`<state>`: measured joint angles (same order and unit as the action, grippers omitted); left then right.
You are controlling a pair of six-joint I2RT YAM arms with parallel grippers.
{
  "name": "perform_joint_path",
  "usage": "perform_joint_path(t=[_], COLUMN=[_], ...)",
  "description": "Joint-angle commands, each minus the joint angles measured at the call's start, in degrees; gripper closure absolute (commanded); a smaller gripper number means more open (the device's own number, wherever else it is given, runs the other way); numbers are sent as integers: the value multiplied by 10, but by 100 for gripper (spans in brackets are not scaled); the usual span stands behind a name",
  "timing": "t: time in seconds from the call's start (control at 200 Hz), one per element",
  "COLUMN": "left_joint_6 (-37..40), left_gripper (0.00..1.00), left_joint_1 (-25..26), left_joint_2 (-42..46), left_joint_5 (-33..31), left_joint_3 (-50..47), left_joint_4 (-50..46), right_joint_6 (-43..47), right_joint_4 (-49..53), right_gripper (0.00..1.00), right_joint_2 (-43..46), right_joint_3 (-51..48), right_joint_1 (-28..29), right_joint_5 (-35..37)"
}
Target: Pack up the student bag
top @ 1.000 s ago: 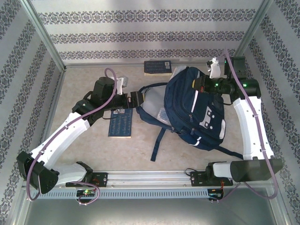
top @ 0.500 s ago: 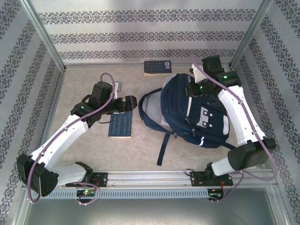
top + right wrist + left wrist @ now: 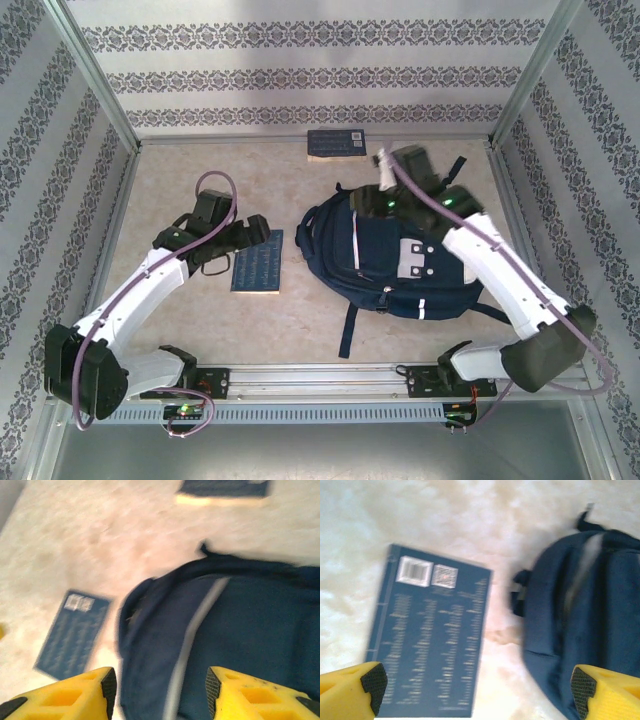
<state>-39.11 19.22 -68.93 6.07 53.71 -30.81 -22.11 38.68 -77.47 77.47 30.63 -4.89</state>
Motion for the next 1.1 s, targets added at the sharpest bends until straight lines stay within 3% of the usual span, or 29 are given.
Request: perform_joint_path(t=[0.0,0.135,0.325,0.54,0.889,1.099], left_joint_6=[-40,-92,-158,-156,-166,-165], left_gripper=[4,5,7,10,24,37], left_joint_1=[-38,-67,-71,-72,-71,-71], left_joint_2=[-12,-35,-66,-96,-140,-160], left_joint_5=[-11,1,-17,-32,23,58], left_joint_3=[-39,-93,-148,-160,-192,-203], left_joint_4=[22,75,140,185,254,280], right_joint_6=[-147,-236,-310,-332,-337,-333], right_joint_4=[-108,-108,-124,-134,-157,-227], right_gripper=[47,49,51,50,54,61], right_joint_2=[-56,-164,-289,-362,-466,-485], right_joint_3=[-40,-6,48,79,131,116], right_joint_1=[88,159,207,198,181,180], right_joint_5=[2,20,23,60,19,-55])
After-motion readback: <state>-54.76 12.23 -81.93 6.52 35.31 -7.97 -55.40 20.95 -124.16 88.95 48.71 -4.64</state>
